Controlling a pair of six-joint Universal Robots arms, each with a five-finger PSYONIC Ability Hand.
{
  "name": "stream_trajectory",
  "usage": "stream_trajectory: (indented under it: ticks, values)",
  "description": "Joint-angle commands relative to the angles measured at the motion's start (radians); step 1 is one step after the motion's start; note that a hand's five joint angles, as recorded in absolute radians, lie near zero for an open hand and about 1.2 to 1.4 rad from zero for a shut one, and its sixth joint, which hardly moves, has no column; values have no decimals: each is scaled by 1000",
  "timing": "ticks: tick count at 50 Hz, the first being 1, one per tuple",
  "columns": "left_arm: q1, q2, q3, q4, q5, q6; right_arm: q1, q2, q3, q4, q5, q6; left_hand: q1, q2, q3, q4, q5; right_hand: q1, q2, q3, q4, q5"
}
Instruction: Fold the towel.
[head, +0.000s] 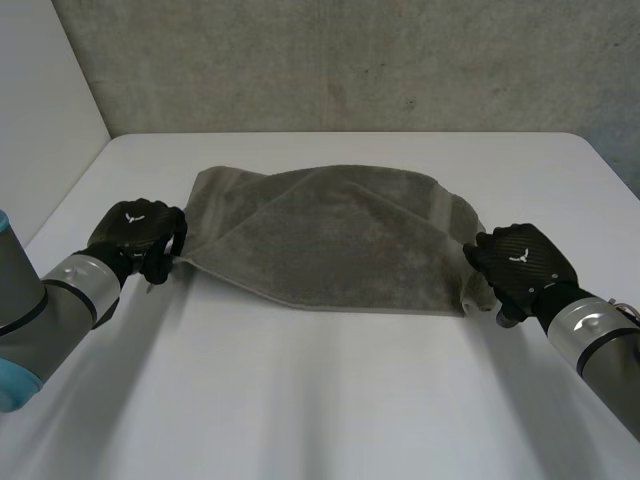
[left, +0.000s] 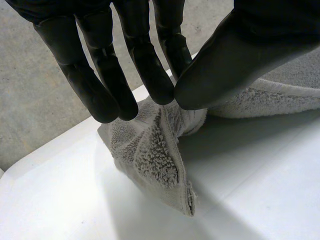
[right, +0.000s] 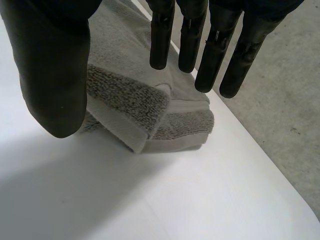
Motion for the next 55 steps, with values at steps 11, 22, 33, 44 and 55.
stream_trajectory:
  ticks: [11, 22, 33, 44, 55]
  values:
    - [6, 0, 0, 0, 0, -14, 105, 27, 45, -136, 58, -29, -161, -188, -203, -198, -383, -25, -39, -35, -34, 9]
    - [6, 0, 2, 1, 0, -12, 194, 153, 15, -221, 189, -273, -166, -194, -209, -204, -389, 17, 2, 6, 7, 50]
    - [6, -2, 3, 1, 0, -14, 235, 222, -32, -235, 244, -345, -166, -194, -209, -204, -389, 389, 375, 379, 380, 423]
    - [9, -8, 3, 9, 0, -12, 197, 115, -28, -308, 304, -317, -172, -200, -214, -210, -395, 920, 905, 909, 911, 953]
    - [12, -38, 5, 21, 3, -5, 36, 47, -63, -216, 270, 31, -530, -558, -572, -567, -753, 920, 905, 909, 911, 953]
